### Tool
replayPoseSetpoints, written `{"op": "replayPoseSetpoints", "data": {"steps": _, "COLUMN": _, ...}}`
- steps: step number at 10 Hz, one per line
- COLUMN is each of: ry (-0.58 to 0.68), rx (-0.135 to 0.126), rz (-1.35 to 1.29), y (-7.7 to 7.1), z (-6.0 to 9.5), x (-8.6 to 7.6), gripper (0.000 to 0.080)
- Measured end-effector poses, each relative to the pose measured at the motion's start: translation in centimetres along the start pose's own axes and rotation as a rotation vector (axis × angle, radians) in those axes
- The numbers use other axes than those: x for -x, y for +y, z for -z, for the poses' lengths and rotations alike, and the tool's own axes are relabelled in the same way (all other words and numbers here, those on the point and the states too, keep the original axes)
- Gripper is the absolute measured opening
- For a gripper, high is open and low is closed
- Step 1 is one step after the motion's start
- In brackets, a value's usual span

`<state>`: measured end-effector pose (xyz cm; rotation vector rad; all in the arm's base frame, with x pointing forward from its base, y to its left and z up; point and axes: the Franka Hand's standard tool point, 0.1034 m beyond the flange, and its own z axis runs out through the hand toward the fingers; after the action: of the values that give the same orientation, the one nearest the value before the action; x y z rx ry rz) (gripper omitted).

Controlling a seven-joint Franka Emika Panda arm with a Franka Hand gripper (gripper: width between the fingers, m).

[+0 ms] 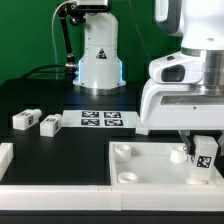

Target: Assemble square table

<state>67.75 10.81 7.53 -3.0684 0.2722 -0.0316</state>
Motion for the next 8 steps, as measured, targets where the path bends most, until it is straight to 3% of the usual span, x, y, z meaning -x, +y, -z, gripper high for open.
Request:
{"op": "replayPoseSetpoints", "data": {"steps": 1, "ry": 0.001, "rx": -0.001, "rz": -0.041, "y": 0.1, "z": 0.0, "x": 0.0, "gripper": 0.0291}}
{"op": "replayPoseSetpoints", "data": {"steps": 3, "ry": 0.058, "rx": -0.040, "rz": -0.379, "y": 0.8, "z": 0.1, "x": -0.4, "gripper": 0.0291}}
{"op": "replayPoseSetpoints", "data": {"steps": 6, "ry": 0.029, "rx": -0.142, "rz": -0.864, "y": 1.0, "z": -0.2, "x": 0.1, "gripper": 0.0291}}
{"op": "replayPoseSetpoints", "data": {"steps": 7, "ry": -0.008, "rx": -0.198, "rz": -0.977, "y": 1.3, "z": -0.2, "x": 0.1, "gripper": 0.0291}}
{"op": "replayPoseSetpoints", "data": {"steps": 8, "ry": -0.028, "rx": -0.214, "rz": -1.077, "y": 1.1, "z": -0.2, "x": 0.2, "gripper": 0.0291}}
